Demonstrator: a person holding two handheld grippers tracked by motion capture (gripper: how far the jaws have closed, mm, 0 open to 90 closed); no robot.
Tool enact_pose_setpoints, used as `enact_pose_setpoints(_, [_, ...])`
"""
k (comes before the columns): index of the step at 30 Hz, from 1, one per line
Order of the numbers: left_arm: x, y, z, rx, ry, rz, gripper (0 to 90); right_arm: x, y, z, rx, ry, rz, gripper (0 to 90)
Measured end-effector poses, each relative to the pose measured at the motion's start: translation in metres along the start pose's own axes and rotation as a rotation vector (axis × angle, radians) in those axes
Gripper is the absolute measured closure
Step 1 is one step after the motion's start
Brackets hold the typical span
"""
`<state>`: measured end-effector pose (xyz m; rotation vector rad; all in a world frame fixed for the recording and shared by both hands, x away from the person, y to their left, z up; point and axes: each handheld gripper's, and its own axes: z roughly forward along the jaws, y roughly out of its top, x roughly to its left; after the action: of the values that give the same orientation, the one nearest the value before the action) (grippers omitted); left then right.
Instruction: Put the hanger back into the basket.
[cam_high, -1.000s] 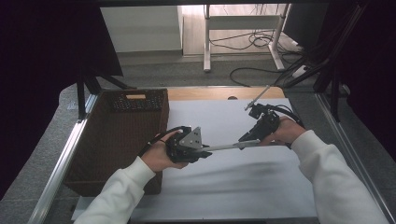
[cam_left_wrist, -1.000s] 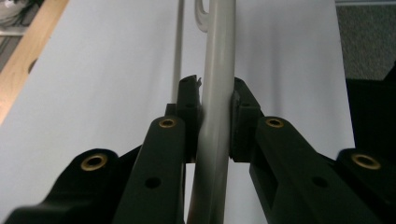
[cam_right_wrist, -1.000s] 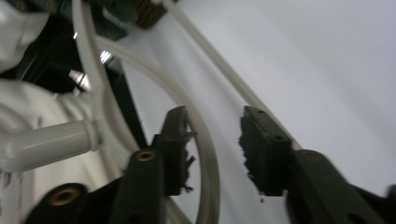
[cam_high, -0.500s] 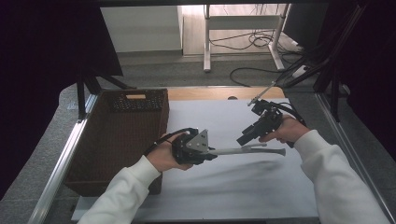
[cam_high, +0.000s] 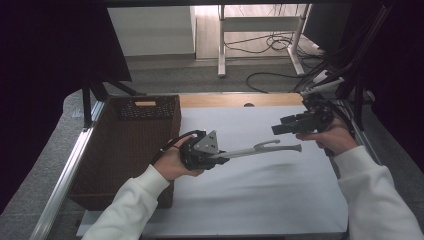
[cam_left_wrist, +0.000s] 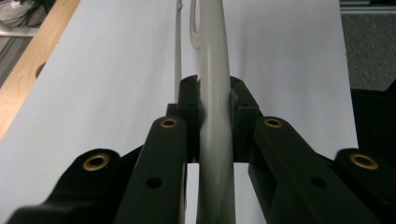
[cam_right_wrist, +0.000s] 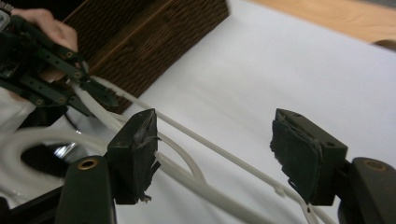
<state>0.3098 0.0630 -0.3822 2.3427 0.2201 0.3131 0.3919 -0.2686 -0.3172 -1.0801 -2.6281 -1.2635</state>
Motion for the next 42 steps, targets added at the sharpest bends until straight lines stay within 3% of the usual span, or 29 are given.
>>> enact_pose_setpoints(2, [0.002,-0.001,-0.003,-0.009,0.008,-0.011,80.1,0.003,-0.011,-0.011,-0.032,-0.068,0.001,29.7])
enact_pose_setpoints(3, [0.003,-0.002,-0.007,-0.017,0.01,-0.037,80.0,0.002,-0.023,-0.02,-0.072,-0.112,0.013,29.7])
enact_pose_setpoints(4, [0.004,-0.003,-0.009,-0.024,0.016,-0.045,80.1,0.002,-0.03,-0.024,-0.093,-0.129,0.023,29.7])
enact_pose_setpoints(5, [0.004,-0.003,-0.009,-0.024,0.016,-0.045,80.1,0.002,-0.03,-0.024,-0.093,-0.129,0.023,29.7])
enact_pose_setpoints(8, [0.007,-0.005,-0.017,-0.042,0.026,-0.08,80.1,0.002,-0.053,-0.033,-0.152,-0.129,0.053,29.7])
enact_pose_setpoints(11, [0.011,-0.007,-0.026,-0.072,0.041,-0.112,80.1,0.008,-0.078,-0.03,-0.172,-0.137,0.052,29.7])
enact_pose_setpoints(19, [0.015,-0.012,-0.053,-0.124,0.084,-0.153,80.1,0.019,-0.114,-0.003,-0.133,-0.133,0.014,28.8])
enact_pose_setpoints(23, [0.016,-0.017,-0.06,-0.134,0.102,-0.171,80.1,0.014,-0.122,0.007,-0.112,-0.135,0.03,28.2])
enact_pose_setpoints(30, [0.019,-0.033,-0.083,-0.157,0.142,-0.209,80.1,0.013,-0.124,0.012,-0.093,-0.144,0.013,27.6])
enact_pose_setpoints(42, [0.023,-0.086,-0.134,-0.209,0.251,-0.309,80.1,0.014,-0.126,0.017,-0.075,-0.141,0.011,26.7])
